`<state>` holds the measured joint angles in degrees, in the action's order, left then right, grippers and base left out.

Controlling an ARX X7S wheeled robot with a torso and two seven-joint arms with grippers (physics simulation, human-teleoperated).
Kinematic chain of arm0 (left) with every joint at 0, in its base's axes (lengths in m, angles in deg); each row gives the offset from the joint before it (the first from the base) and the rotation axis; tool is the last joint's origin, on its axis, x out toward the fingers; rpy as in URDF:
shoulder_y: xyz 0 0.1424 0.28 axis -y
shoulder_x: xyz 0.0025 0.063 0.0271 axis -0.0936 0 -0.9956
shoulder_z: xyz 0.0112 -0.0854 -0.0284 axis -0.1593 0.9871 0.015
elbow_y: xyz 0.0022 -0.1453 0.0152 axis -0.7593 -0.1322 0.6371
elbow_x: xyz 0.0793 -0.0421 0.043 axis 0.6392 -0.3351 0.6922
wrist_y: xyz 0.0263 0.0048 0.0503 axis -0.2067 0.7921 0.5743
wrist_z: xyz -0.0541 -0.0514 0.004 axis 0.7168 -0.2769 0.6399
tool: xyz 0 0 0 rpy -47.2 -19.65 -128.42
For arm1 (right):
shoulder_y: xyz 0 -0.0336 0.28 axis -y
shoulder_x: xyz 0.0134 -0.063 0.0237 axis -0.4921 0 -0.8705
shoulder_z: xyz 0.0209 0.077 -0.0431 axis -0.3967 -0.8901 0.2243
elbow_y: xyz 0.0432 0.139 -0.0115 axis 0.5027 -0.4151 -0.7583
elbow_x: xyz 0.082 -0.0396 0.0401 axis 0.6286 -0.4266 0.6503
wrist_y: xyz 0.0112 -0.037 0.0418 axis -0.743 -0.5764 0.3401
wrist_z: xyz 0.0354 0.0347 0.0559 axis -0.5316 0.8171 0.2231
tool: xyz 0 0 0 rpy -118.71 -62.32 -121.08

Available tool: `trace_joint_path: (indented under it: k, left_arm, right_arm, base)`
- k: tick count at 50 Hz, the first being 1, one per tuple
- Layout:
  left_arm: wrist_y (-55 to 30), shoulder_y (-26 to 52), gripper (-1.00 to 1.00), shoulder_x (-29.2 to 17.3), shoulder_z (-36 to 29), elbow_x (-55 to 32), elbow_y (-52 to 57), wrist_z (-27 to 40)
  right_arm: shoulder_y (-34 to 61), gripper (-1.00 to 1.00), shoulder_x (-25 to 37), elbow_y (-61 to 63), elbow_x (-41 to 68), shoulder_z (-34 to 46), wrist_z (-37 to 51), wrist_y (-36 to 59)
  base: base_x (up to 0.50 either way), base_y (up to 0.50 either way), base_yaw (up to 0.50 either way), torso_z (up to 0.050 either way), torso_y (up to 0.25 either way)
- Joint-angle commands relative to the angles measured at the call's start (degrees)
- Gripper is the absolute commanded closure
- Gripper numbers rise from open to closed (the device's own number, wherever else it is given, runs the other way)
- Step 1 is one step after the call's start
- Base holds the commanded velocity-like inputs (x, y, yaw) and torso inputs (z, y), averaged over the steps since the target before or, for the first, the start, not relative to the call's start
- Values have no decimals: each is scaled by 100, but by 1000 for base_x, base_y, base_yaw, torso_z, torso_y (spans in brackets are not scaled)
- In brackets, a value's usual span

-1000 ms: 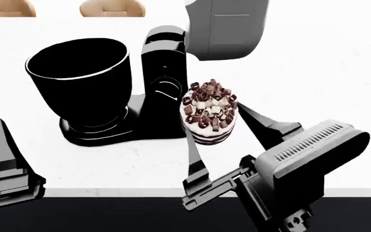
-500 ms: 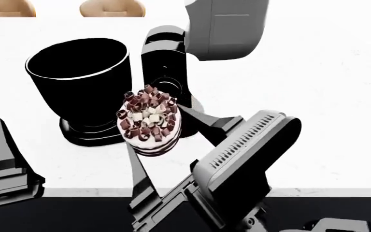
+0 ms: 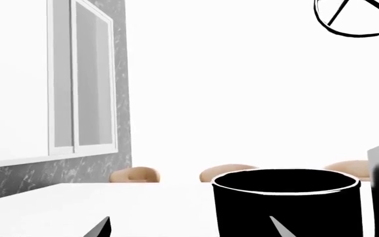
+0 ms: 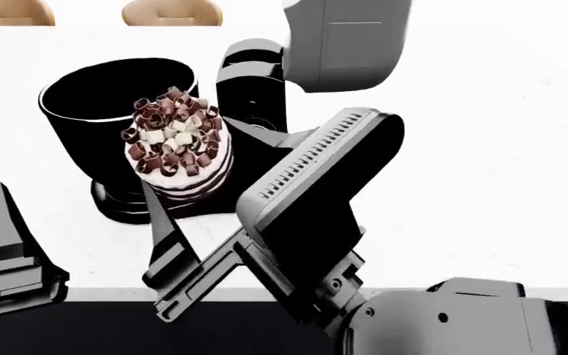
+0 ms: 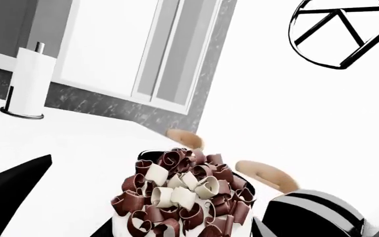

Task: Place the cake in the stand mixer bowl.

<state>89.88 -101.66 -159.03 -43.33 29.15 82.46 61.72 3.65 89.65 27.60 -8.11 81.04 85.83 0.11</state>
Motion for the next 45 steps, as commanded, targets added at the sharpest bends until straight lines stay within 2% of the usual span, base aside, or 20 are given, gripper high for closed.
trace_joint_path:
  k: [1,17,33,45]
  left_arm:
    - [28,-34,-100,15,9,8,-15,-17]
    - [-38,87,-100,143,-62,-13,-71,-136]
    - [-82,139,-100,211,-86,-21,-81,-199]
    - [55,-4,-100,186,-2,-19,-171,-202]
  right_arm:
    - [172,100,-303,-877,-448,-273,-537,-293]
    - [420,100,-1143,-2339,-718,-221,-1316,-765]
    - [605,100,-1544,-3305,-901,-287,-1632,-1054]
    - [1147,100,-1880,-4285,-781,-394,-2172,-1047]
  base:
    - [0,0,0,0,0]
    - [0,0,0,1,1]
    - [0,0,0,0,1]
    - [0,0,0,1,1]
